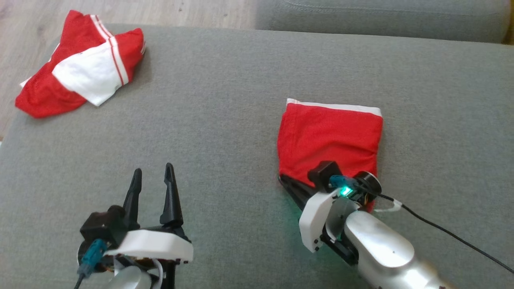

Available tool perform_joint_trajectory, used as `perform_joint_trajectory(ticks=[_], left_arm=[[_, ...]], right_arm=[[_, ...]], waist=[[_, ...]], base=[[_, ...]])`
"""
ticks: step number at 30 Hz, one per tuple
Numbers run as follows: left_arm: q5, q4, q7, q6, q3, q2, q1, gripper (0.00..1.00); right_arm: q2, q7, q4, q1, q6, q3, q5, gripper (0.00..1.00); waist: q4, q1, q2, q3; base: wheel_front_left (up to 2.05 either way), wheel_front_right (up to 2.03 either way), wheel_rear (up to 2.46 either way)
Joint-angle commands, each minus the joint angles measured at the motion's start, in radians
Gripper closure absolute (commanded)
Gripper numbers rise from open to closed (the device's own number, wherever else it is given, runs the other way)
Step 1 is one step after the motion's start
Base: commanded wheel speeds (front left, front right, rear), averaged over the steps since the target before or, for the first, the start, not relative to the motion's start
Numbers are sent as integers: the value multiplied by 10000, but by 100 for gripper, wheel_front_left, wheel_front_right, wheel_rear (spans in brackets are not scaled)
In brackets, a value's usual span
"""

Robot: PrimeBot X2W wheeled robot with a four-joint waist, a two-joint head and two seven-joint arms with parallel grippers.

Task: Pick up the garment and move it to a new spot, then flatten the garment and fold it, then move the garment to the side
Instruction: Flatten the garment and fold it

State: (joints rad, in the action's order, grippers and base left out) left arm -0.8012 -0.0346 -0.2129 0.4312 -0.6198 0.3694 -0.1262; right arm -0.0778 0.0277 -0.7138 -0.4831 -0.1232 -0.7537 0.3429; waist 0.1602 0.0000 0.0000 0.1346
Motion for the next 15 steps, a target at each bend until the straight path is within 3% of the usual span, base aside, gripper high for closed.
perform_joint_trajectory(ticks=[1, 2, 4, 5, 6, 7, 15], left_arm=[[-32, -227, -114, 14, 402, 131, -433, 0], [-31, -221, -119, 9, 407, 144, -426, 0], [-27, -208, -130, 8, 427, 179, -406, 0], [-20, -206, -134, 6, 432, 198, -402, 0], [-12, -198, -132, 18, 435, 216, -397, 0], [15, -181, -131, 36, 434, 244, -397, 0], [472, 97, -157, 209, 207, 443, -403, 0]], right_arm=[[205, -244, 279, -360, -75, -24, 39, 100], [215, -401, 322, -377, -75, 43, 57, 98], [233, -735, 465, -366, -75, 275, 111, 76], [241, -894, 567, -339, -75, 425, 133, 54], [248, -1040, 684, -303, -75, 572, 122, 20], [253, -1175, 797, -248, -75, 765, 110, 0], [271, -1927, 1815, 885, -75, 3673, -744, 0]], waist=[[-65, 0, 0, -43], [-113, 0, 0, -74], [-219, 0, 0, -161], [-274, 0, 0, -203], [-333, 0, 0, -252], [-396, 0, 0, -304], [-963, 0, 0, -803]], base=[[0, 0, 0], [0, 0, 0], [0, 0, 0], [0, 0, 0], [0, 0, 0], [0, 0, 0], [0, 0, 0]])
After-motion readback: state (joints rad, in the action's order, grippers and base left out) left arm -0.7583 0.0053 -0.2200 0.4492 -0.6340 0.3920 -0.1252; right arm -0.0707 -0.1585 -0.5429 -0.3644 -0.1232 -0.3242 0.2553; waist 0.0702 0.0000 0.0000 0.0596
